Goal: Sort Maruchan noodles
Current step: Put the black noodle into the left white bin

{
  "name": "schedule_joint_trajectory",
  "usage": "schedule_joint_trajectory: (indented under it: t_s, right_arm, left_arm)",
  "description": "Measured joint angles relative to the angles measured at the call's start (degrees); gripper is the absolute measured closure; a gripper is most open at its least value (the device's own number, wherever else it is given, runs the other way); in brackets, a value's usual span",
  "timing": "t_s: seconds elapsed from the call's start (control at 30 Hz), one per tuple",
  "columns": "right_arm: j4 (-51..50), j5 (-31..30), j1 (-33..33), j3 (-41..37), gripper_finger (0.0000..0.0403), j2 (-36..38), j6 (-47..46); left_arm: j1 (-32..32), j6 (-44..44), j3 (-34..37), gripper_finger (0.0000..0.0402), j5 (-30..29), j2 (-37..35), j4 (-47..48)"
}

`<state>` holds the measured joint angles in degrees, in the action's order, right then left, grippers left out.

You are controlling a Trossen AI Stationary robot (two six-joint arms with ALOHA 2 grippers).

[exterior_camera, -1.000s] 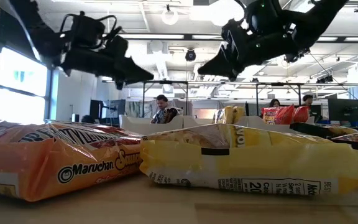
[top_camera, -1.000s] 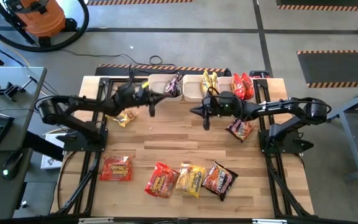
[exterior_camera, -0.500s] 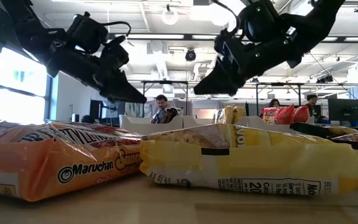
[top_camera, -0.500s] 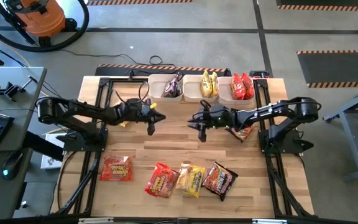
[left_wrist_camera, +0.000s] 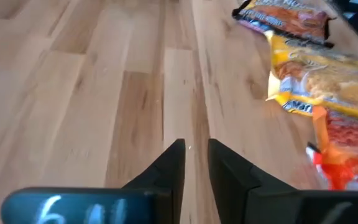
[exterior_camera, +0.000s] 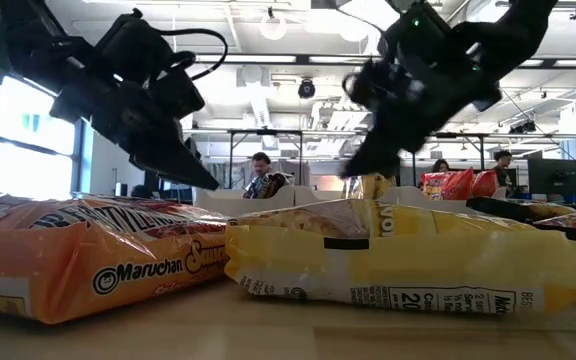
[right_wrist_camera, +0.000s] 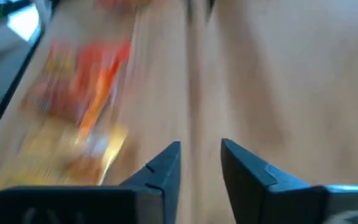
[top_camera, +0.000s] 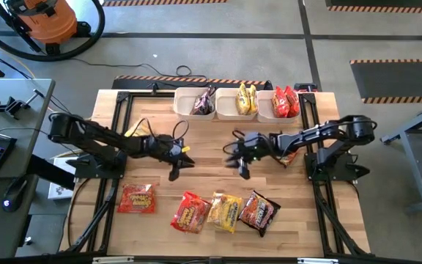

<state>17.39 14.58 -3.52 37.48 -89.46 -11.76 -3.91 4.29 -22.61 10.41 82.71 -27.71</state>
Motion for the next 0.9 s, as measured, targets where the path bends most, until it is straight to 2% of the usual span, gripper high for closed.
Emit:
schedule_joint_trajectory:
  t_s: [0.13, 0.27, 0.37, 0.47, 0.63, 0.77, 0.9]
  right_arm:
    - [-18.95, 5.96, 2.96, 2.17, 0.0339, 1.53, -5.89]
    - [-34.57, 14.85, 9.57, 3.12, 0.0381, 2.72, -13.13]
    - [-39.71, 19.33, 15.68, 3.14, 0.0399, 2.72, -20.67]
    - [-40.05, 19.27, 20.67, 3.14, 0.0397, 2.48, -26.27]
    - [-35.40, 10.08, 21.90, 3.18, 0.0402, 1.46, -28.28]
    - [-31.13, 1.59, 17.87, 3.18, 0.0401, 0.62, -24.19]
    - [-30.16, -10.99, 11.48, 3.51, 0.0402, 1.54, -19.46]
  left_arm:
    - [1.43, 0.15, 0.01, 0.0355, -4.43, 3.43, -3.20]
    - [1.64, 0.73, 0.02, 0.0367, -4.54, 8.40, -8.79]
    - [1.72, 1.16, 0.05, 0.0377, -3.75, 12.12, -13.05]
    - [1.72, 1.17, 0.04, 0.0386, -2.80, 15.05, -17.63]
    - [1.30, 0.66, 0.02, 0.0394, -2.45, 17.06, -22.10]
    - [1.24, 0.66, 0.02, 0.0394, -2.45, 17.04, -22.27]
    - [1.24, 1.23, 0.02, 0.0394, -3.22, 17.04, -22.84]
